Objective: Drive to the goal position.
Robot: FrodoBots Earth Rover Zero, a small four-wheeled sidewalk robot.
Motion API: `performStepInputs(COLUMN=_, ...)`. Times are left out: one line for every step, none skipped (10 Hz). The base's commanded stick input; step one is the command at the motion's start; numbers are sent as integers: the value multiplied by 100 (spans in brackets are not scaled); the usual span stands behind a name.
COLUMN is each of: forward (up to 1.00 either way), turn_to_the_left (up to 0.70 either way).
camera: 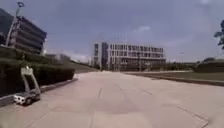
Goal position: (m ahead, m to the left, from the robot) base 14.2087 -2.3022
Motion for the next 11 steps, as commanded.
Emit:
performStepInputs(forward=70, turn_to_the_left=0)
performStepInputs(forward=70, turn_to_the_left=0)
performStepInputs(forward=70, turn_to_the_left=-12)
performStepInputs(forward=70, turn_to_the_left=-26)
performStepInputs(forward=70, turn_to_the_left=-23)
performStepInputs(forward=70, turn_to_the_left=0)
performStepInputs(forward=70, turn_to_the_left=0)
performStepInputs(forward=70, turn_to_the_left=0)
performStepInputs(forward=70, turn_to_the_left=0)
performStepInputs(forward=70, turn_to_the_left=0)
performStepInputs(forward=70, turn_to_the_left=0)
